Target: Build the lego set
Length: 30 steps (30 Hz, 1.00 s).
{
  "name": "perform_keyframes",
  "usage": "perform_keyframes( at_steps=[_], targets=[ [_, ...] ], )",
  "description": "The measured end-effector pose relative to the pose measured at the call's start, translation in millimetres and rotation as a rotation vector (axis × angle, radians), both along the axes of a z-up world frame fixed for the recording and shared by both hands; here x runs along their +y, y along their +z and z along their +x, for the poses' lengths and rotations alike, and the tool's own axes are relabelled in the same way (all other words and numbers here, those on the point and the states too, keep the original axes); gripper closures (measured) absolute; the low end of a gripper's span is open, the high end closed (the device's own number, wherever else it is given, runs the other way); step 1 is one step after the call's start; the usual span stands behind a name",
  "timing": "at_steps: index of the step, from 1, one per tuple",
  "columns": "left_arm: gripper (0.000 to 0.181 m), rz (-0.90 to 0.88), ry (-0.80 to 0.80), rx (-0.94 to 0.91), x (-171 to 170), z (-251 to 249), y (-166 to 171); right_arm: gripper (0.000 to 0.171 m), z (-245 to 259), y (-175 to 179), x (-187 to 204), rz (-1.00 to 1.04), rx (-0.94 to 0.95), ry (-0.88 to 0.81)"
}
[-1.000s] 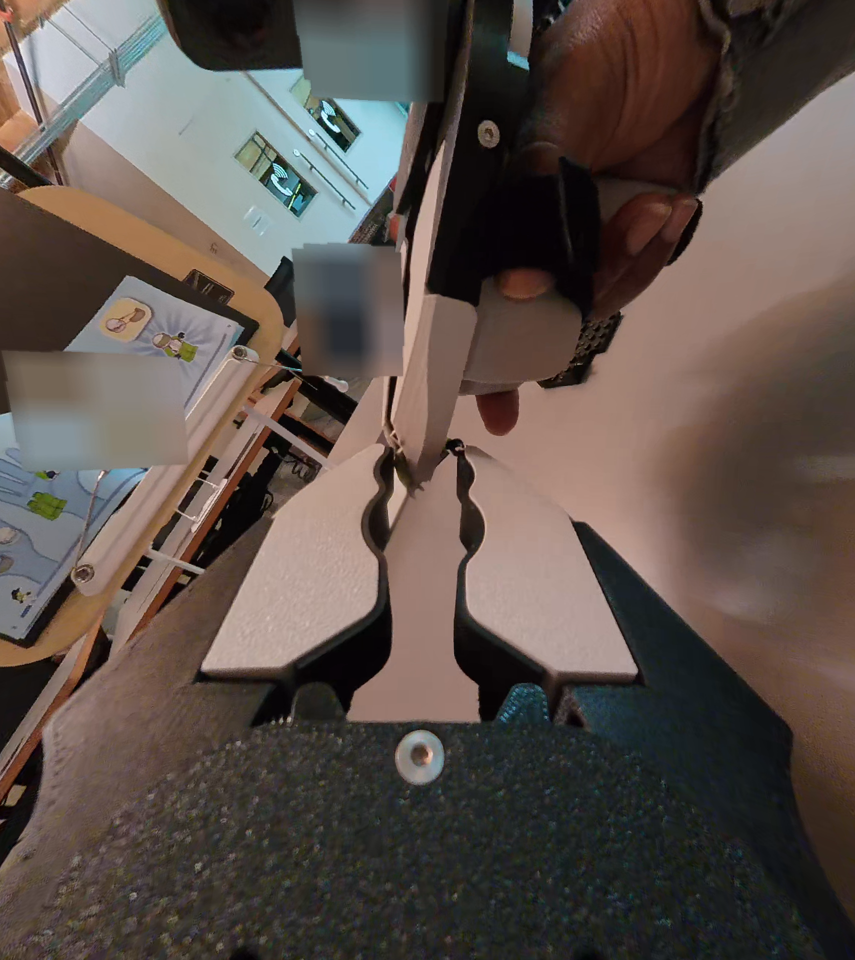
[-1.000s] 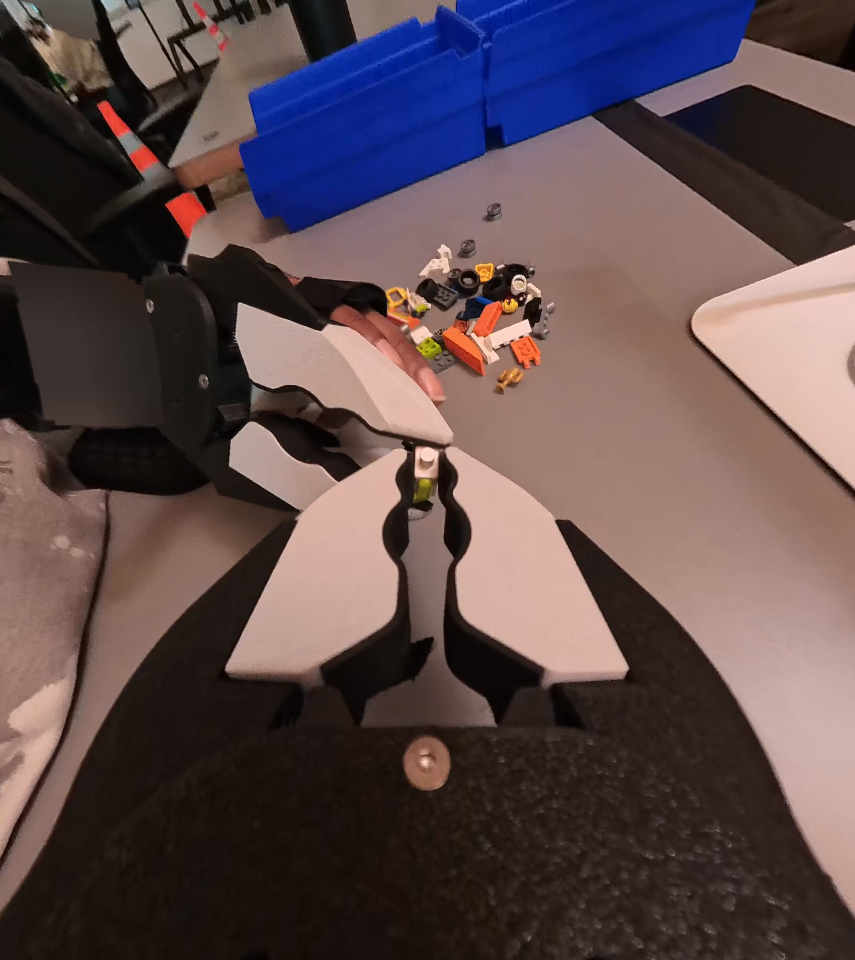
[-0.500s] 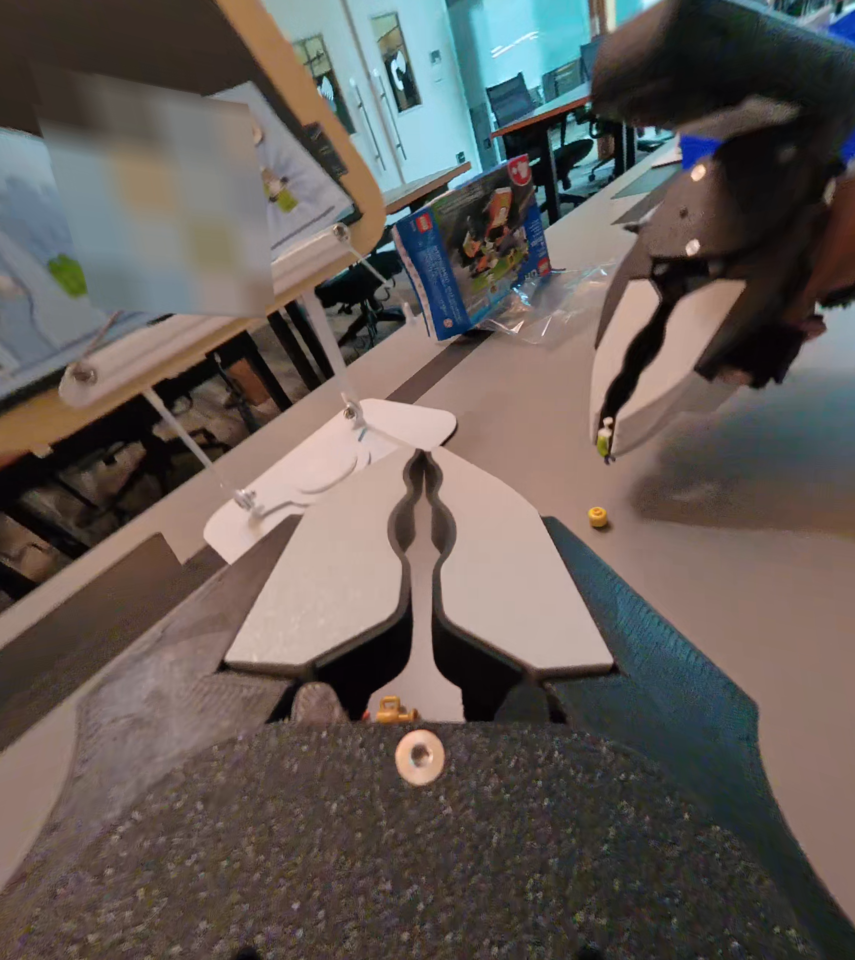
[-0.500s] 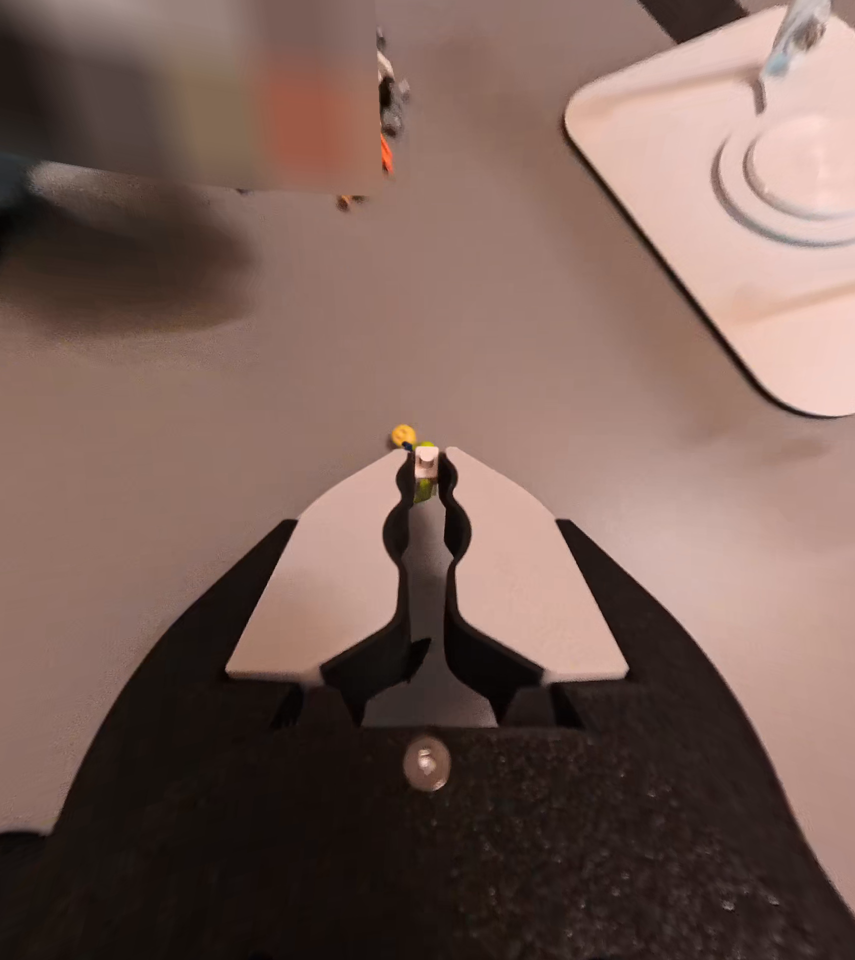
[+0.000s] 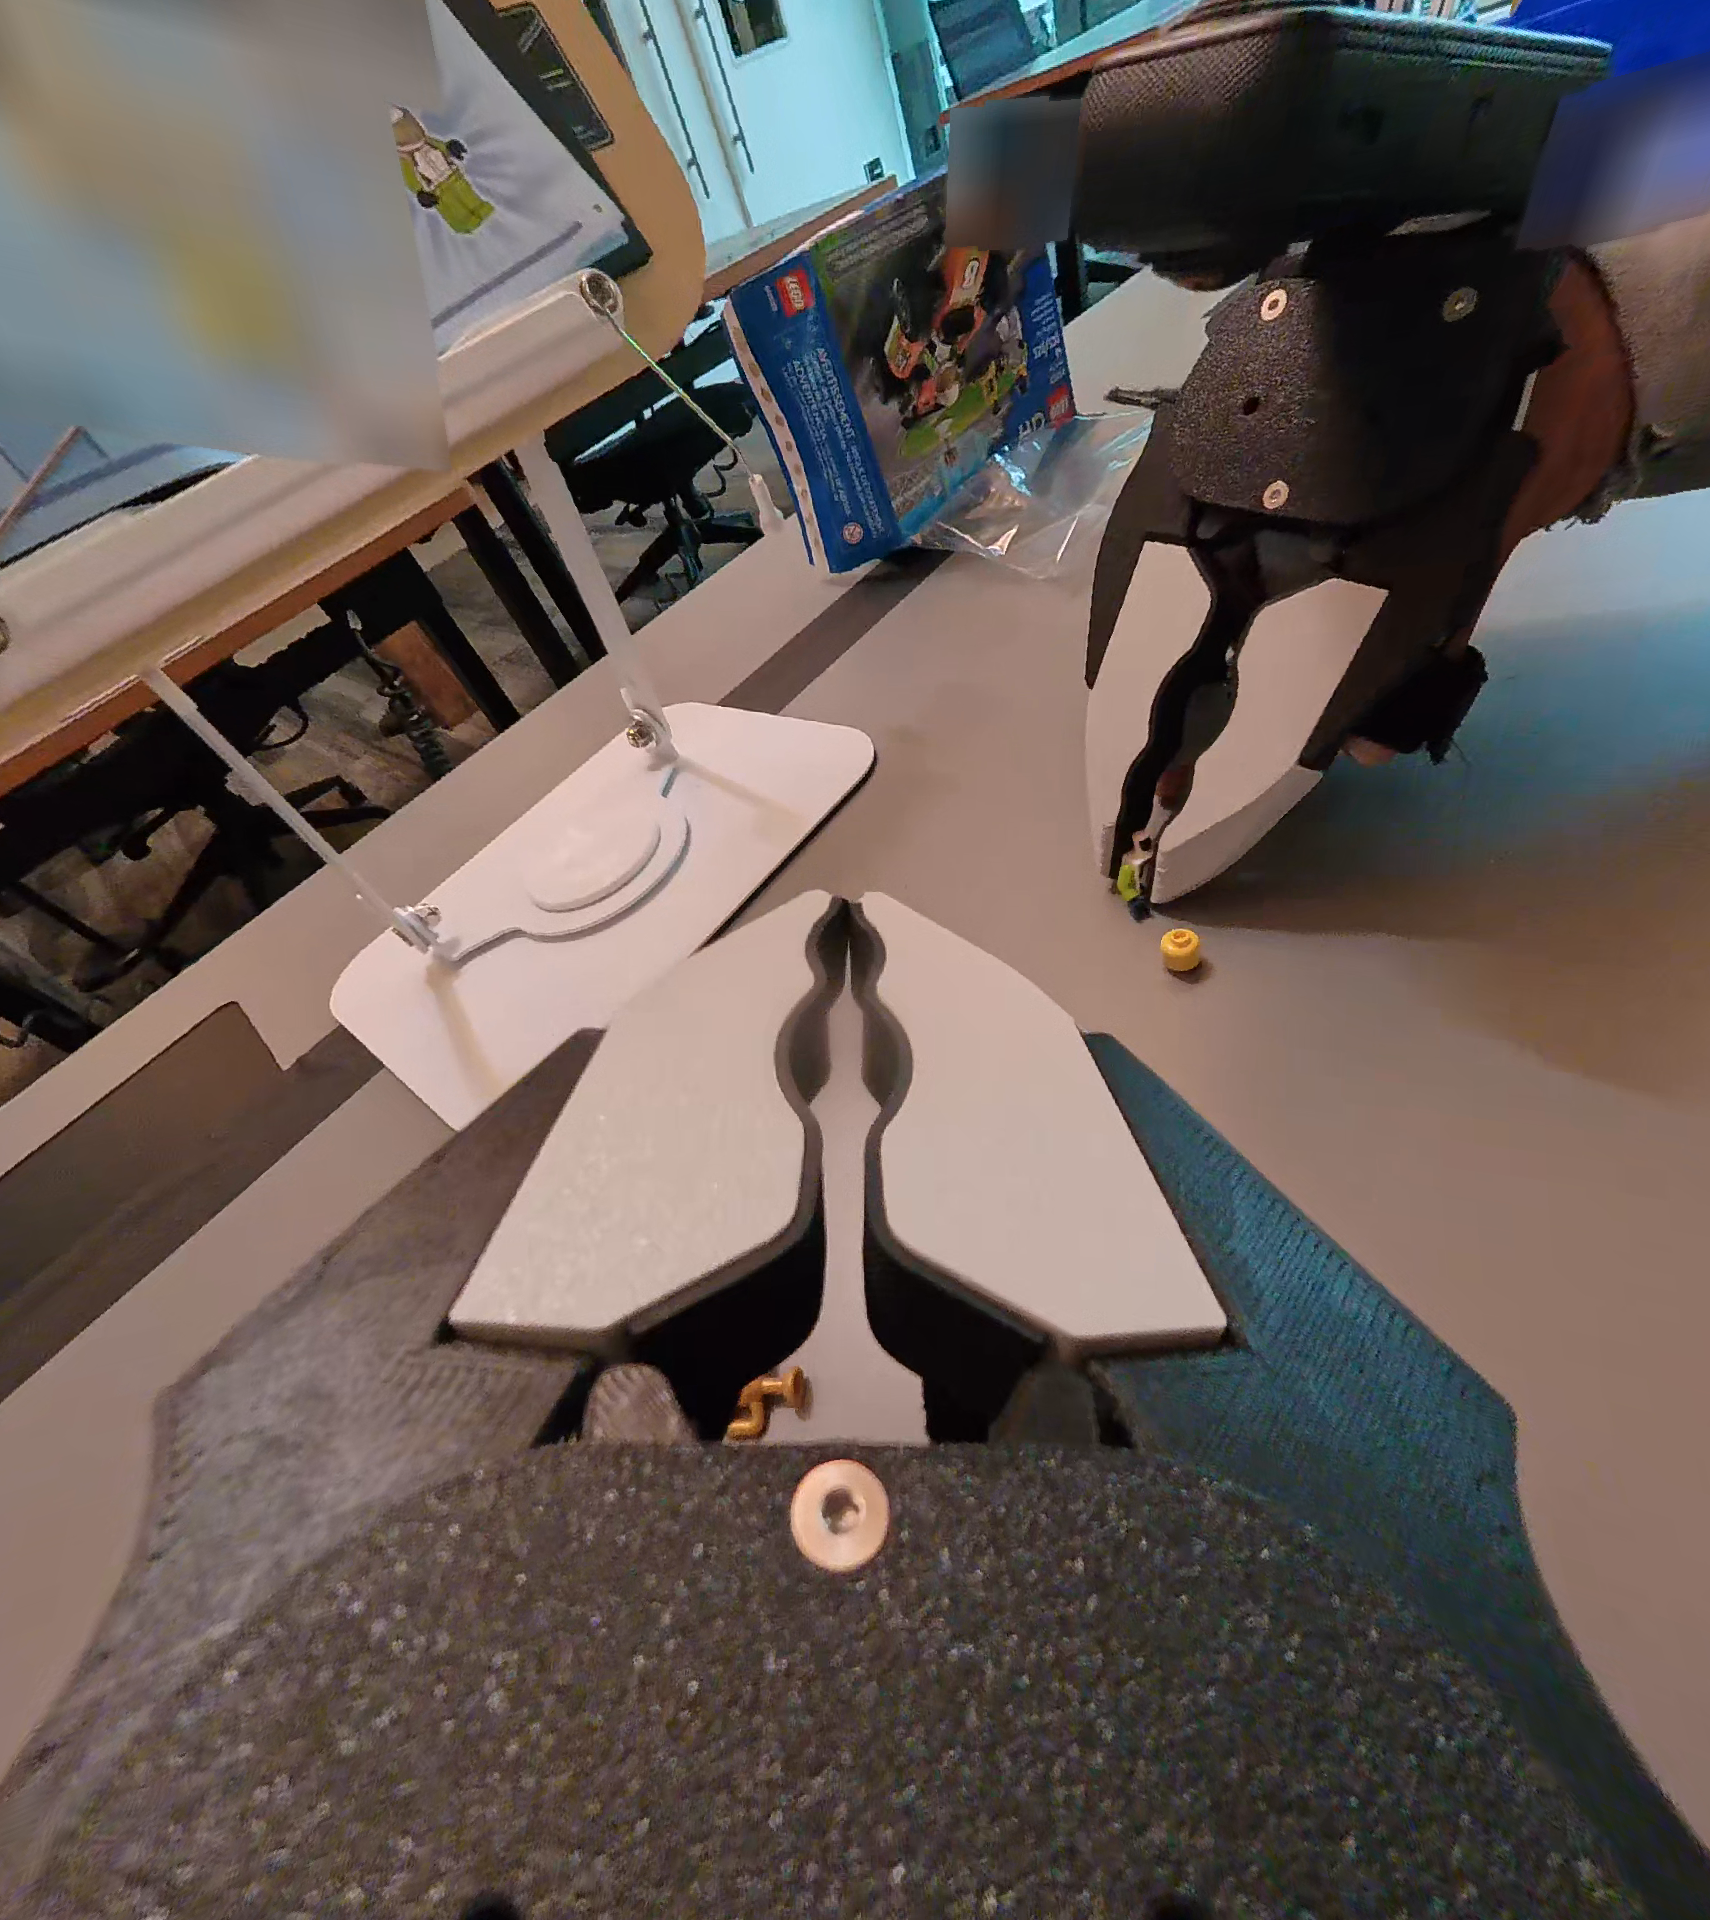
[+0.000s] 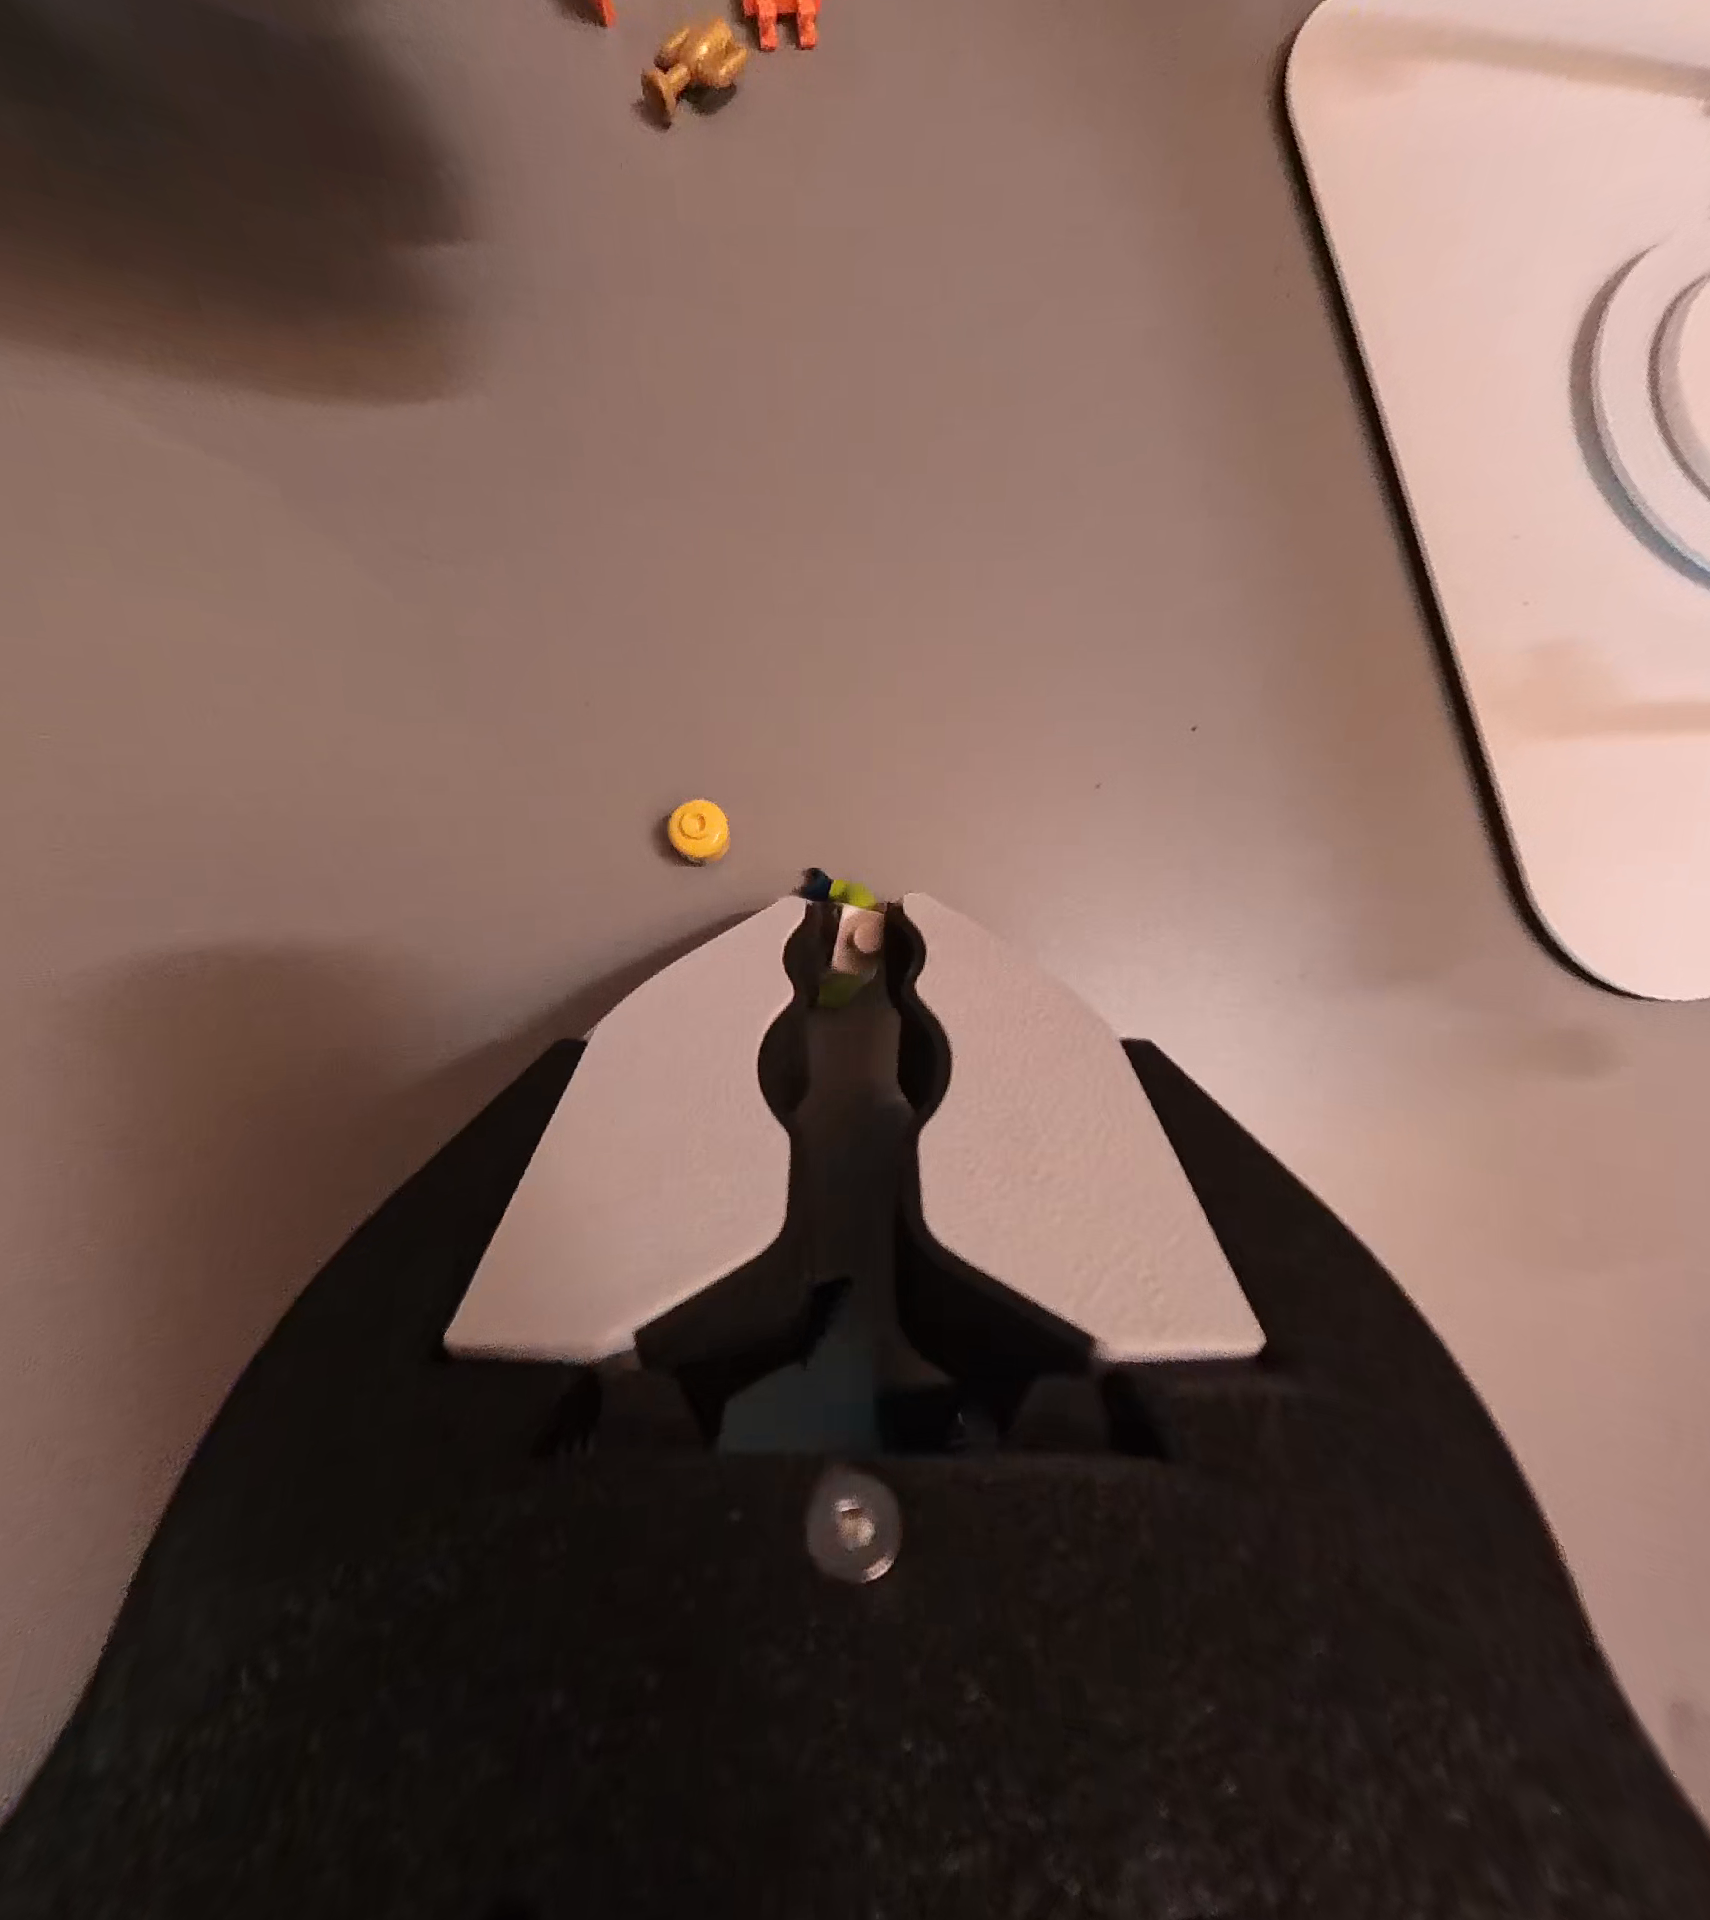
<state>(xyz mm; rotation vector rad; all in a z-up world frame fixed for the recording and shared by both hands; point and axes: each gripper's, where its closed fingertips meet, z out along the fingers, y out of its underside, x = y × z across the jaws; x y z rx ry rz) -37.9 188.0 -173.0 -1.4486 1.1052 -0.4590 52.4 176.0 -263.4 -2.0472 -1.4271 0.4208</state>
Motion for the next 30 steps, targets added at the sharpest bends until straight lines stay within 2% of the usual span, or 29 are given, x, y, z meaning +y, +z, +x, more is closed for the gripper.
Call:
perform_keyframes(
  at_steps=[10,16,24,27,30],
  targets=[
    [0.181,-0.013,-0.008,0.009,0,1,-3,0.151,7,2,-1,-0.02,-0.028,0.026],
    [0.181,-0.01,-0.013,0.017,-2,2,-4,0.161,10,1,-1,-0.011,-0.059,0.048],
    [0.181,-0.015,-0.012,0.015,-1,1,-3,0.158,12,2,0,-0.016,-0.057,0.078],
    [0.181,-0.078,0.001,-0.034,3,-3,1,0.148,13,16,0,-0.001,-0.015,0.04],
    [0.181,-0.134,0.038,-0.103,12,-14,10,0.146,11,50,3,0.062,0.13,-0.084]
  ],
)
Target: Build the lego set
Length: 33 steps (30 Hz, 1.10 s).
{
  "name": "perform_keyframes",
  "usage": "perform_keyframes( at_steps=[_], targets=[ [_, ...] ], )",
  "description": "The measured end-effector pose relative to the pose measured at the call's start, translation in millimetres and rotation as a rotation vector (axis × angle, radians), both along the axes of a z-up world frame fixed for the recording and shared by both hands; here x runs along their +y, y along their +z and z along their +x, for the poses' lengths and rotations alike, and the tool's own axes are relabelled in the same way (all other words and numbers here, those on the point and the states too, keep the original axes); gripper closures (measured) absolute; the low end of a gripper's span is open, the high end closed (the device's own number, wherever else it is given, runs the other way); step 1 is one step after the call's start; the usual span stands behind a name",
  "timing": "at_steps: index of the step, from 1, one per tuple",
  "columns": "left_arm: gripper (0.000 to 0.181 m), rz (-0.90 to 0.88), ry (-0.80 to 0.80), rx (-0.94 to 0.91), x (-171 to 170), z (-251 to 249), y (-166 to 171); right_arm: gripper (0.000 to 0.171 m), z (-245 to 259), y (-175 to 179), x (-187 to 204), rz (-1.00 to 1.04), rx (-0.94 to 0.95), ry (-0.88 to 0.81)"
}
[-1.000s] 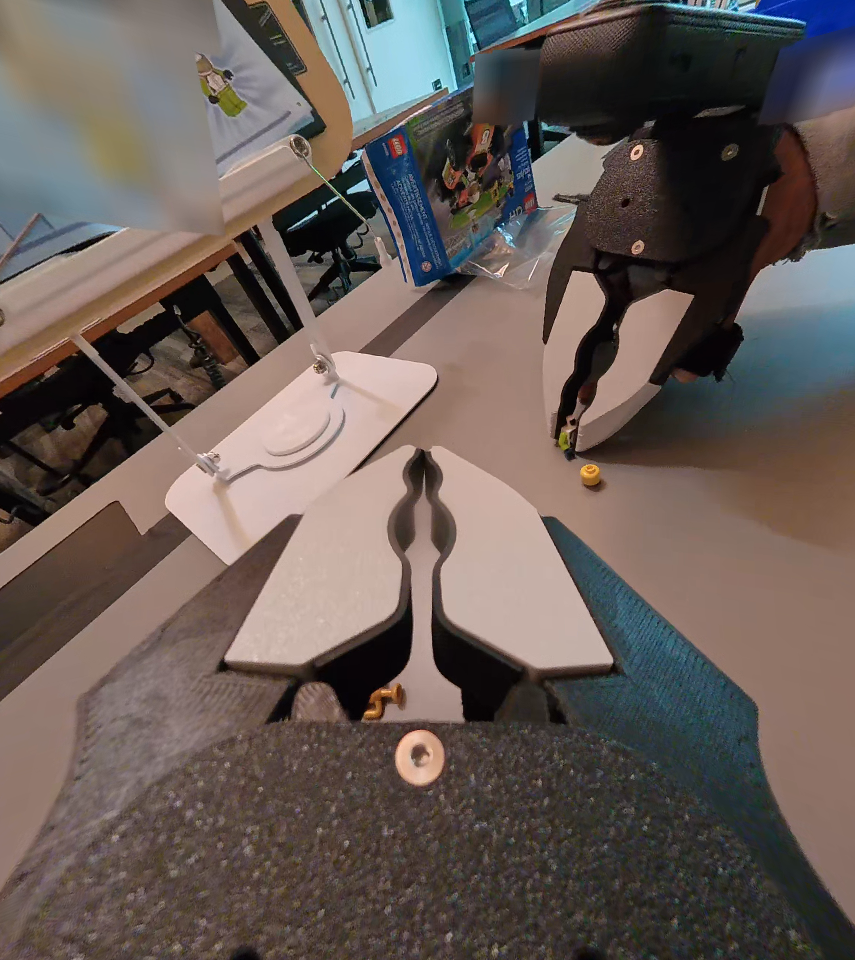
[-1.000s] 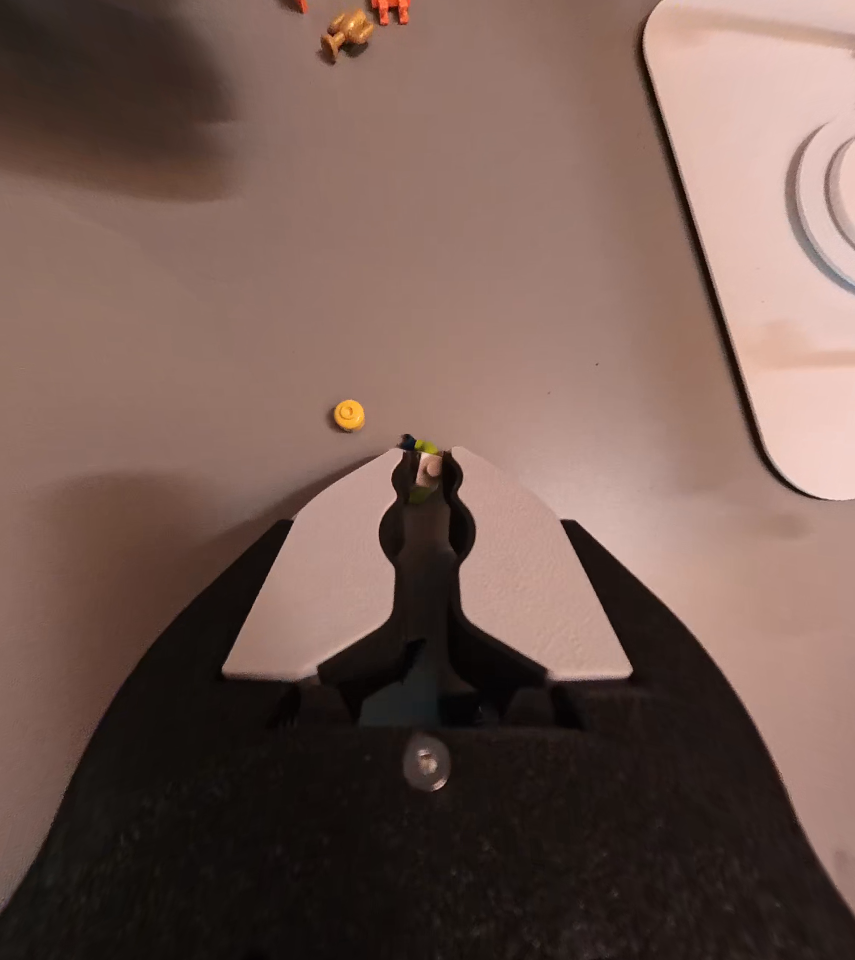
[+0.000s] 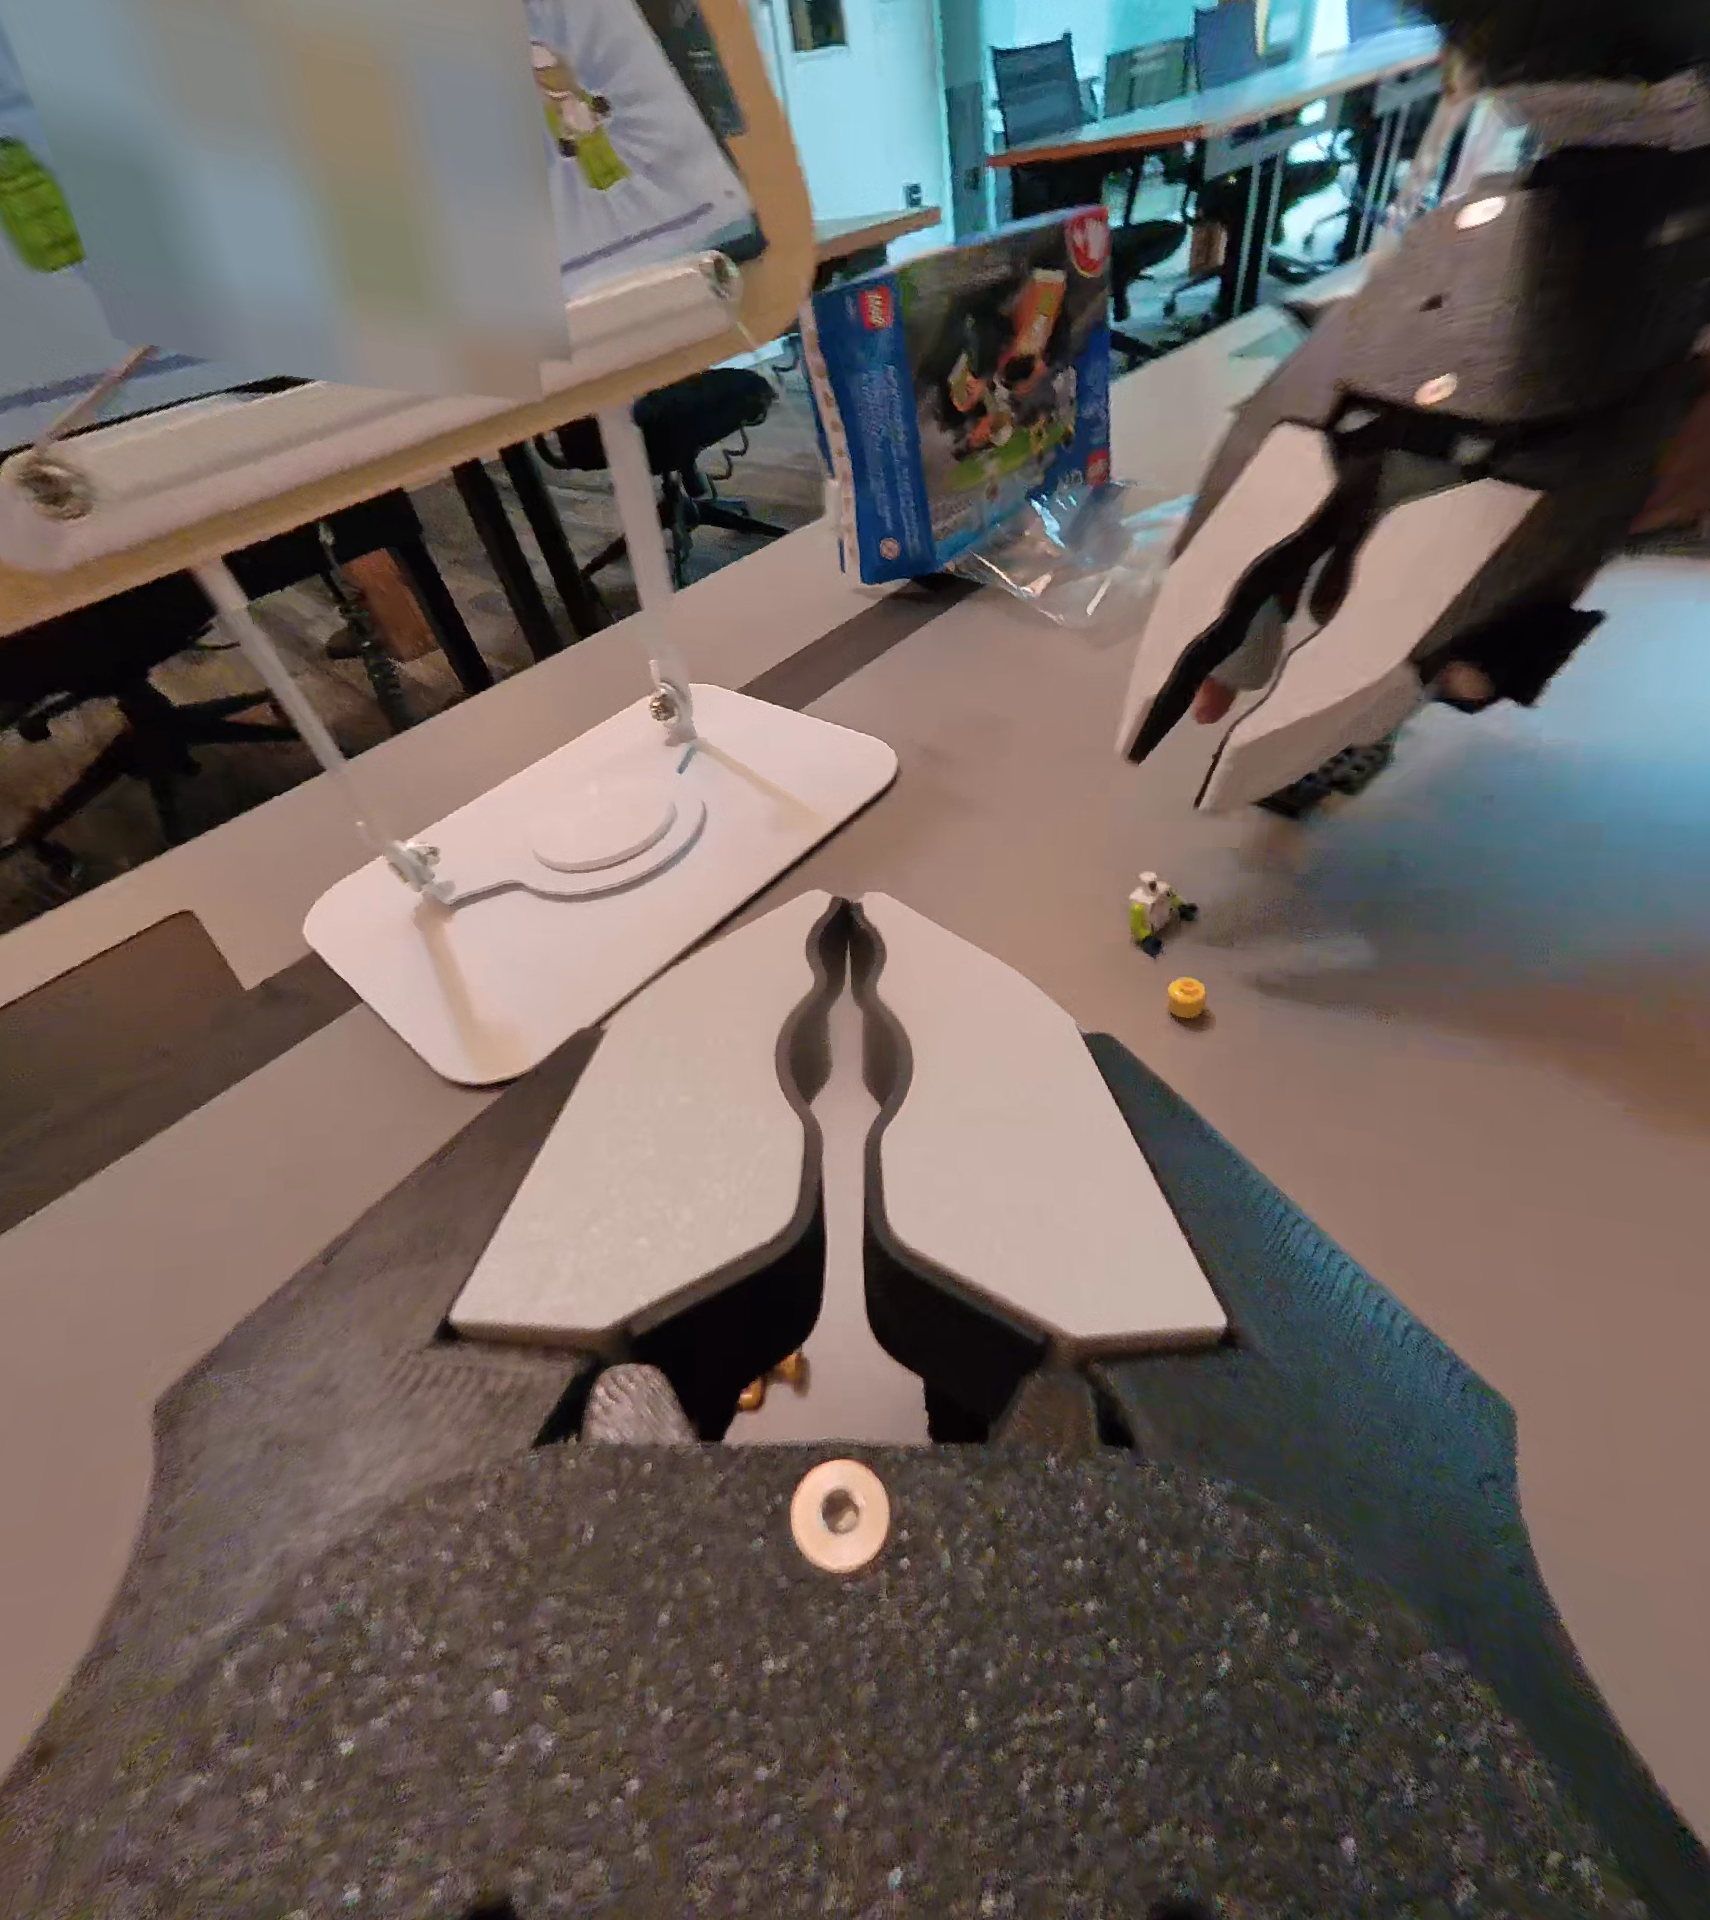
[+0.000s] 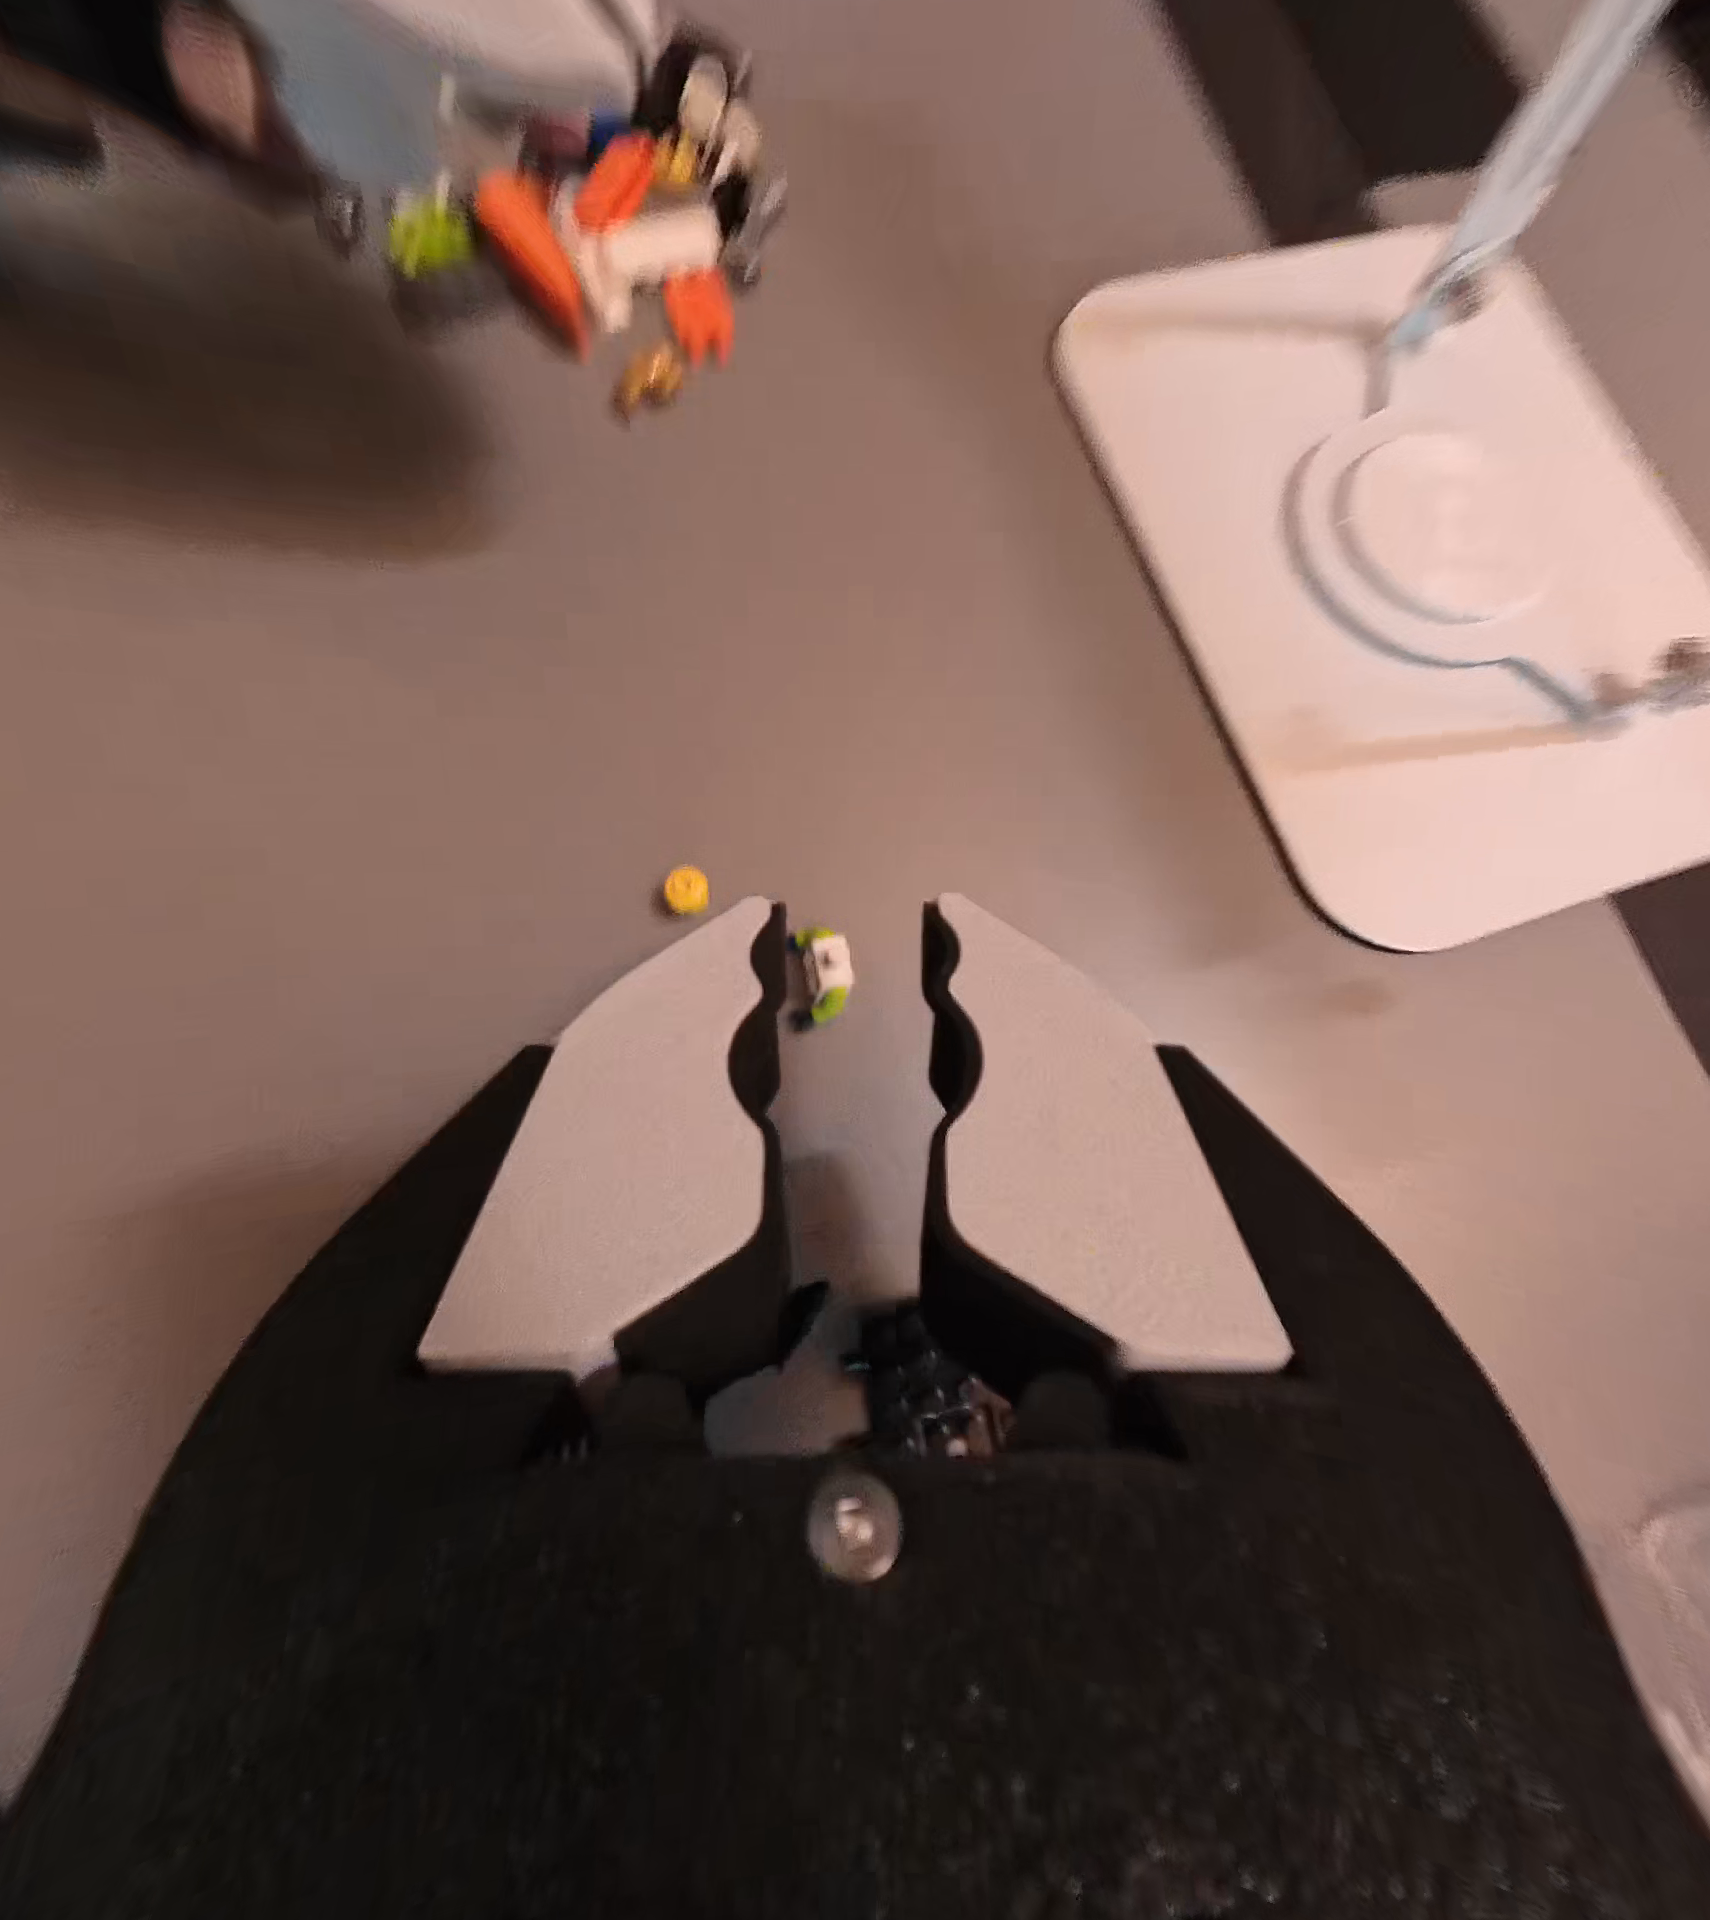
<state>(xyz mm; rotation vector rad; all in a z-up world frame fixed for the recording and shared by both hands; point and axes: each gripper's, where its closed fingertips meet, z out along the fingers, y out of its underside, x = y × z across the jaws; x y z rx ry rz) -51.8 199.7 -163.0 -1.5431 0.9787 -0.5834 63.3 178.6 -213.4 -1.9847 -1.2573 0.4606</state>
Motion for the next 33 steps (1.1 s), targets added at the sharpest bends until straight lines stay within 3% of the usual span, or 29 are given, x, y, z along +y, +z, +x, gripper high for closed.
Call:
perform_keyframes(
  at_steps=[5,10,12,19,26,33],
  targets=[
    [0.181,-0.004,0.096,-0.035,16,-16,4,0.149,-5,41,-3,0.086,0.342,-0.322],
    [0.181,0.001,0.144,-0.048,19,-20,7,0.164,-10,34,-15,0.183,0.39,-0.521],
    [0.181,0.003,0.155,-0.043,19,-22,7,0.171,-16,33,-16,0.169,0.417,-0.543],
    [0.181,0.01,0.205,-0.025,24,-44,18,0.171,-17,26,-18,0.225,0.405,-0.514],
    [0.172,-0.033,0.278,0.03,35,-130,35,0.171,-8,39,-21,0.241,0.431,-0.505],
    [0.157,-0.317,0.051,0.32,-2,-173,-31,0.171,-9,40,-23,0.211,0.461,-0.496]
  ],
)
